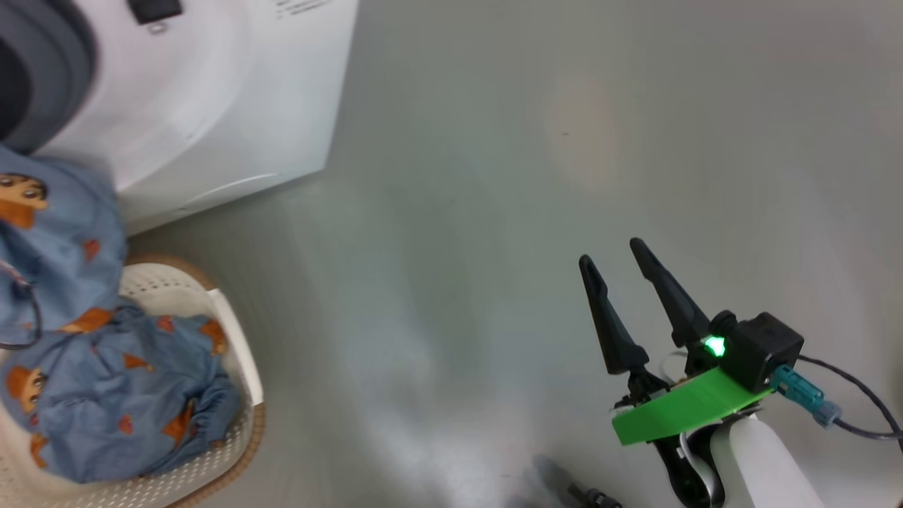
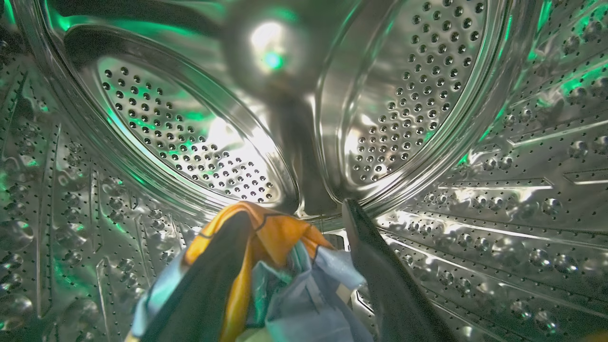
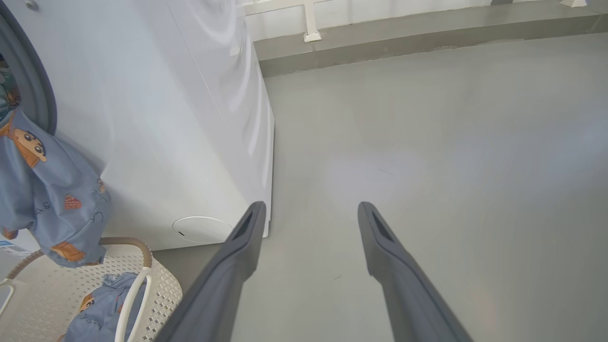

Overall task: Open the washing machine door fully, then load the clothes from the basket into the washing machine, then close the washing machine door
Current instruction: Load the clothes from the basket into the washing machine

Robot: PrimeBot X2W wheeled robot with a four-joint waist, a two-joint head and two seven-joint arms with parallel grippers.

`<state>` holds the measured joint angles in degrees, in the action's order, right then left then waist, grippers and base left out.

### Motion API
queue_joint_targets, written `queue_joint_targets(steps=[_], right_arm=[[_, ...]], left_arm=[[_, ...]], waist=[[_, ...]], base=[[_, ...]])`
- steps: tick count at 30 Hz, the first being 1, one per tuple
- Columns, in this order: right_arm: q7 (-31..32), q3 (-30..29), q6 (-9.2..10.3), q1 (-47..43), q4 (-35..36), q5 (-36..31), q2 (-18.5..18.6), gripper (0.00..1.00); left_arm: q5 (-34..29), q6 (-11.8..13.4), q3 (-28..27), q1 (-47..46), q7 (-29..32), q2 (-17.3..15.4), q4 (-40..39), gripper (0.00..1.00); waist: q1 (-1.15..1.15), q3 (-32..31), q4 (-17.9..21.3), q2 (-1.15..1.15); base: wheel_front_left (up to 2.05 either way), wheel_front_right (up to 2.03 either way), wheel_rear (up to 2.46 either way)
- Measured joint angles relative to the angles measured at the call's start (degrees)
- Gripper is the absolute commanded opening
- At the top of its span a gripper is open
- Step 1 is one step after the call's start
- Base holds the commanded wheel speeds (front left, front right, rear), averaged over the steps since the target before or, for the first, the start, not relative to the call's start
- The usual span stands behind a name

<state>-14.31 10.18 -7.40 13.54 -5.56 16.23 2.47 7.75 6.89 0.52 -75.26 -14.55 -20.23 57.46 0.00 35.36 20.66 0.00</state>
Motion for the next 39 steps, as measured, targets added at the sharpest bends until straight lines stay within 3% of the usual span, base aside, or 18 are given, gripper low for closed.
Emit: queue_joint_targets(steps=[13, 22, 29, 39], right_arm=[[0.0, -1.6, 0.00, 2.2, -0.6, -1.6, 0.1, 1.00], [0.0, -4.2, 0.00, 2.3, -0.6, -2.4, 0.4, 1.00], [0.0, -6.5, 0.00, 2.3, -0.5, -3.8, 0.5, 1.00], [0.0, -7.4, 0.00, 2.3, -0.1, -5.2, 1.2, 1.00]], left_arm=[[1.0, -0.2, 1.4, 7.2, -0.1, 6.3, -4.6, 1.00], [1.1, -1.7, 2.6, 12.7, -0.1, 11.1, -11.5, 1.00], [2.4, -3.4, 3.3, 22.1, -0.1, 15.0, -19.9, 1.00], [3.9, -4.2, 4.4, 38.2, -0.1, 16.7, -32.2, 1.00]], waist=[[0.00, -2.9, -5.8, 0.00], [0.00, -4.5, -10.5, 0.00], [0.00, -5.1, -14.7, 0.00], [0.00, -6.6, -17.8, 0.00]], base=[[0.00, 0.00, 0.00], [0.00, 0.00, 0.00], [0.00, 0.00, 0.00], [0.00, 0.00, 0.00]])
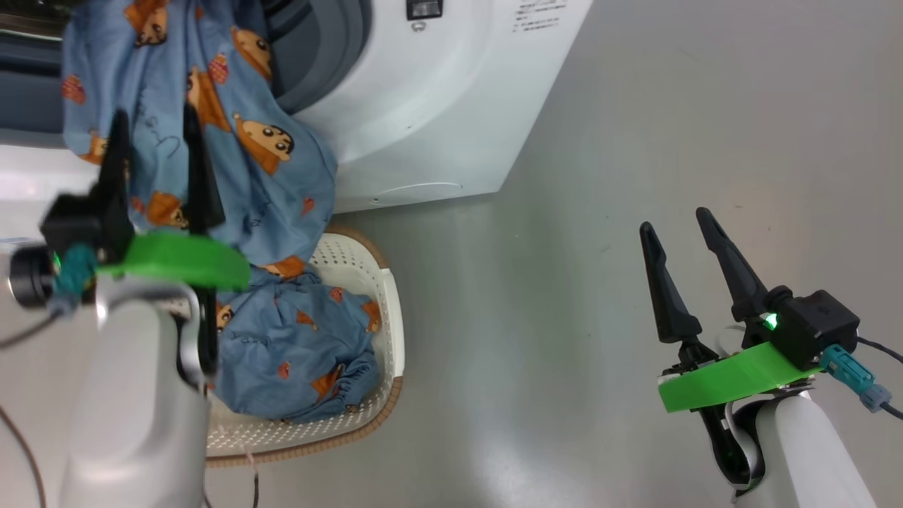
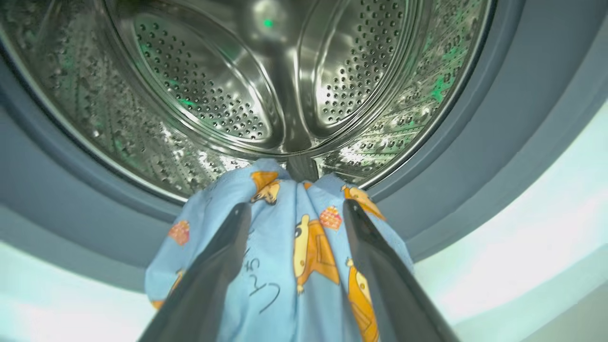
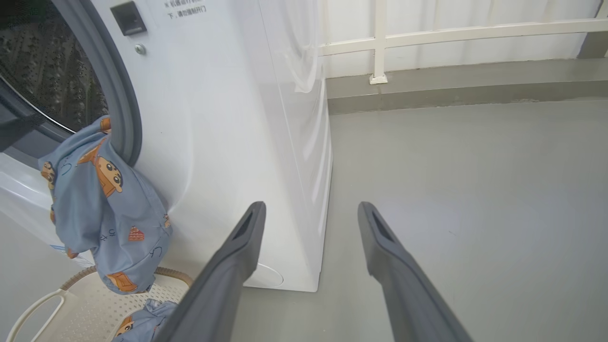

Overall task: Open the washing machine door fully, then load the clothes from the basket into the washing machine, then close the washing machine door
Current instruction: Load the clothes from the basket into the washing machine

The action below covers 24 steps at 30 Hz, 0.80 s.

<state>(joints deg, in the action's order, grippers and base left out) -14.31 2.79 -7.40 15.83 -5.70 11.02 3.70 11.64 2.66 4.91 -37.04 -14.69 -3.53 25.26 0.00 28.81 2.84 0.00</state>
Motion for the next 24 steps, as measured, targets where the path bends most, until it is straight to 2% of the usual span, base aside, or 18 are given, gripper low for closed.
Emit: queue_joint_targets(steps=[13, 24], right_arm=[[0.0, -0.4, 0.00, -0.6, 0.1, -0.1, 0.4, 1.00], [0.0, -0.7, 0.00, -0.9, 0.2, -0.3, 1.5, 1.00]], left_arm=[[1.7, 0.2, 0.6, 14.0, 1.6, 0.0, -9.9, 1.00], [2.8, 1.8, 0.6, 22.2, 4.8, -0.1, -17.8, 1.00]], waist=[[0.00, -1.6, -1.2, 0.00], [0.00, -1.5, -2.1, 0.00]], base=[[0.00, 0.00, 0.00], [0.00, 0.00, 0.00]])
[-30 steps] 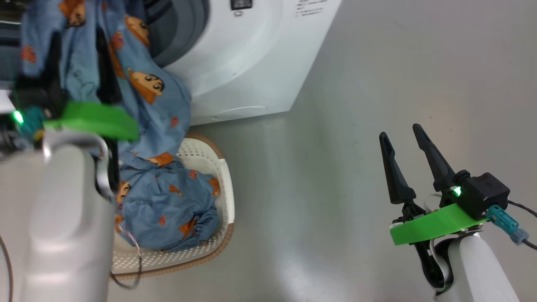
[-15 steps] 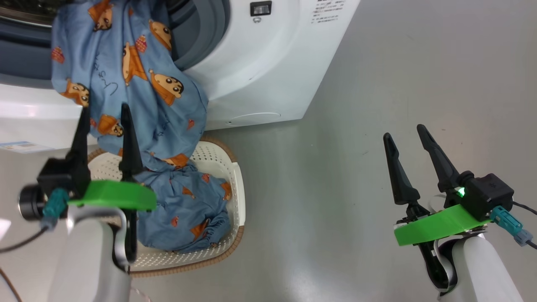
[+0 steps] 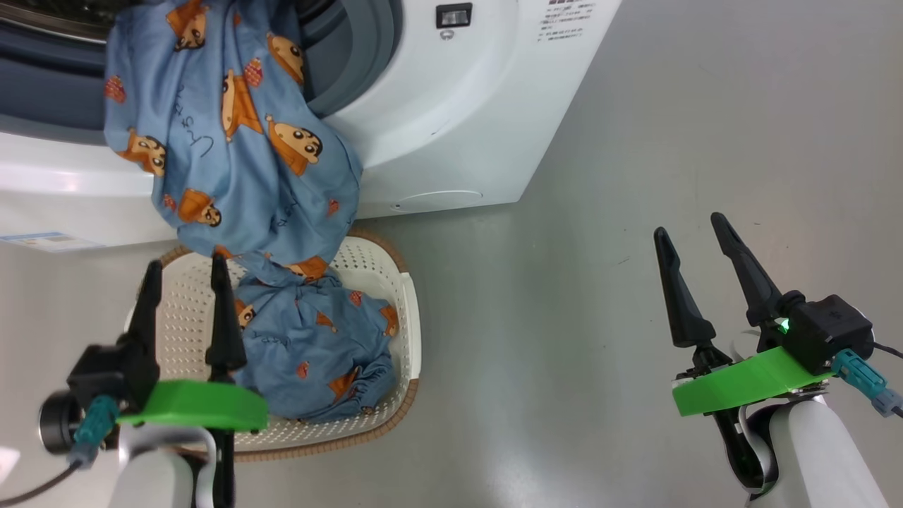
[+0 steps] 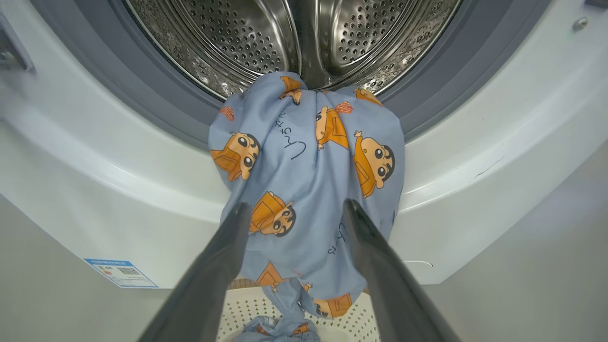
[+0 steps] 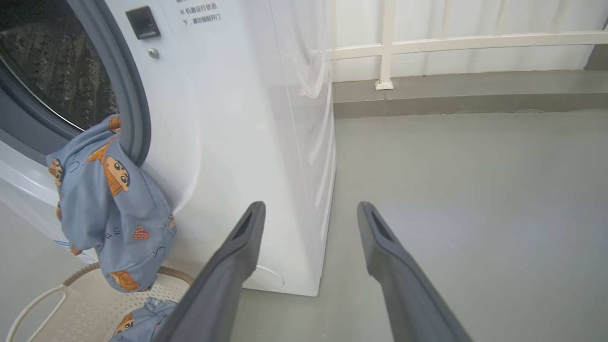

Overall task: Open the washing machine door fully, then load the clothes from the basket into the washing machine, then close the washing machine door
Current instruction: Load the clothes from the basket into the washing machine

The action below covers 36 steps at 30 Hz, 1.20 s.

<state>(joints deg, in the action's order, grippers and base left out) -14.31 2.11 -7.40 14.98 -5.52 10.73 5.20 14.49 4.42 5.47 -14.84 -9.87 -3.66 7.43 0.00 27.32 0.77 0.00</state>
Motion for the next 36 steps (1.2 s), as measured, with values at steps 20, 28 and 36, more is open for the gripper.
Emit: queue_joint_targets(steps=[20, 28, 36], right_arm=[[0.0, -0.5, 0.00, 0.0, -0.1, 0.0, 0.3, 1.00], [0.0, -0.6, 0.00, 0.0, -0.2, 0.0, 0.2, 1.00], [0.0, -0.6, 0.00, 0.0, -0.2, 0.0, 0.2, 1.00]], left_arm=[[0.8, 1.2, 2.2, 9.0, 5.3, -0.9, -9.6, 1.00], [1.3, 1.9, 1.9, 9.2, 5.3, -1.4, -9.8, 1.00], [1.6, 2.3, 1.8, 9.7, 5.4, -1.6, -9.8, 1.00]], waist=[[0.00, 0.8, -1.1, 0.00], [0.00, 0.7, -1.0, 0.00], [0.00, 0.8, -1.0, 0.00]], base=[[0.00, 0.00, 0.00], [0.00, 0.00, 0.00], [0.00, 0.00, 0.00]])
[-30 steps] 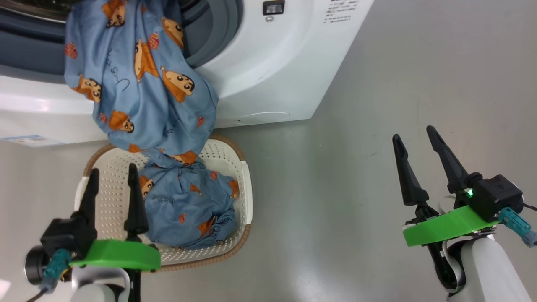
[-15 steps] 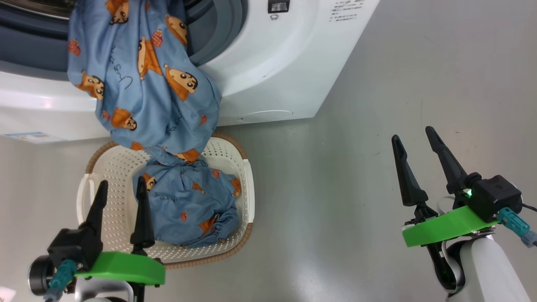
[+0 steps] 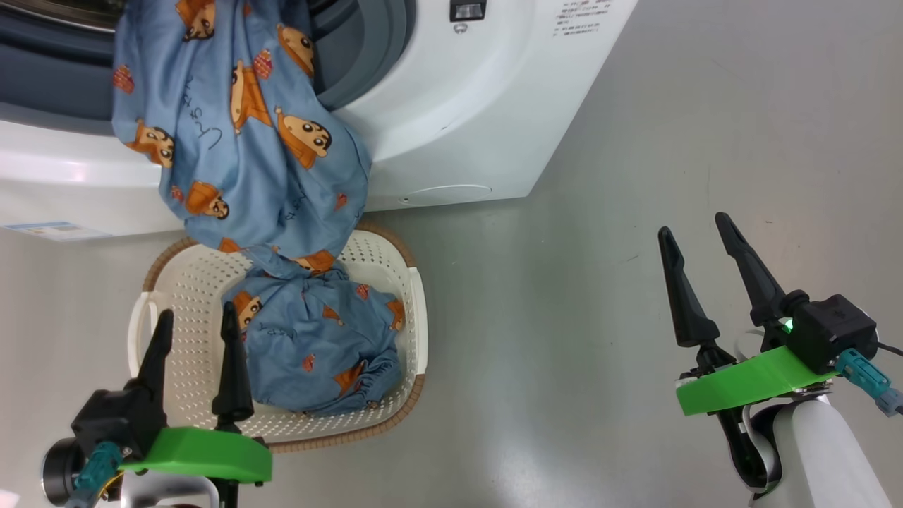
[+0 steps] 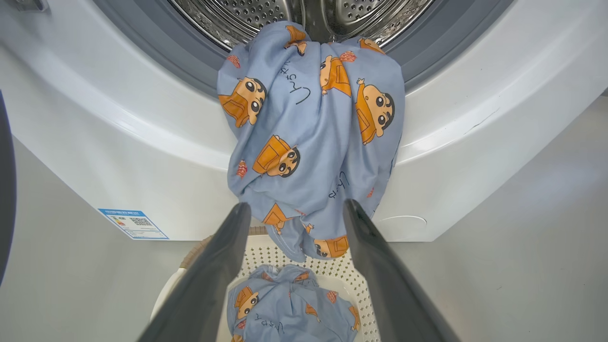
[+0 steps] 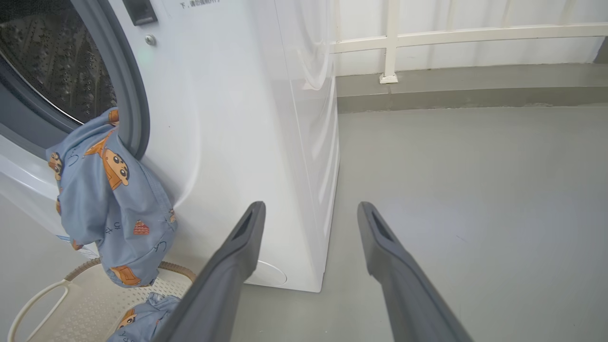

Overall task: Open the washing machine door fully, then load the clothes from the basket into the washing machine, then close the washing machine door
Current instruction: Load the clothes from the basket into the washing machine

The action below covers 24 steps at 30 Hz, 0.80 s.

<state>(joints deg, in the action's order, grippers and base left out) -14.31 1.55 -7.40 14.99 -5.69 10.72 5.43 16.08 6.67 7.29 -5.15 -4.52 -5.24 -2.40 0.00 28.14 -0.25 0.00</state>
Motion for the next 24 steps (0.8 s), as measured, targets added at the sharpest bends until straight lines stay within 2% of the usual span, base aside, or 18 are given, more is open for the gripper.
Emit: queue_joint_targets(steps=[5, 14, 17, 24], right_arm=[[0.0, 0.2, 0.00, 0.0, 0.0, 0.0, 0.0, 1.00], [0.0, 0.9, 0.00, 0.1, 0.1, 0.0, -0.3, 1.00], [0.0, 0.9, 0.00, 0.1, 0.2, 0.0, -0.3, 1.00], [0.0, 0.9, 0.00, 0.4, 0.5, 0.0, -0.6, 1.00]], left_arm=[[0.4, 0.2, 0.1, -0.5, 0.0, -0.1, 1.4, 1.00], [0.8, -0.5, -0.3, -7.9, -1.9, -0.5, 9.6, 1.00], [1.5, -1.0, -0.7, -11.0, -3.1, -0.5, 13.3, 1.00], [5.2, -4.1, -2.0, -18.5, -5.8, -0.3, 23.7, 1.00]], waist=[[0.00, 0.3, 0.3, 0.00], [0.00, 1.2, 1.9, 0.00], [0.00, 1.7, 2.7, 0.00], [0.00, 3.1, 4.5, 0.00]], base=[[0.00, 0.00, 0.00], [0.00, 0.00, 0.00], [0.00, 0.00, 0.00], [0.00, 0.00, 0.00]])
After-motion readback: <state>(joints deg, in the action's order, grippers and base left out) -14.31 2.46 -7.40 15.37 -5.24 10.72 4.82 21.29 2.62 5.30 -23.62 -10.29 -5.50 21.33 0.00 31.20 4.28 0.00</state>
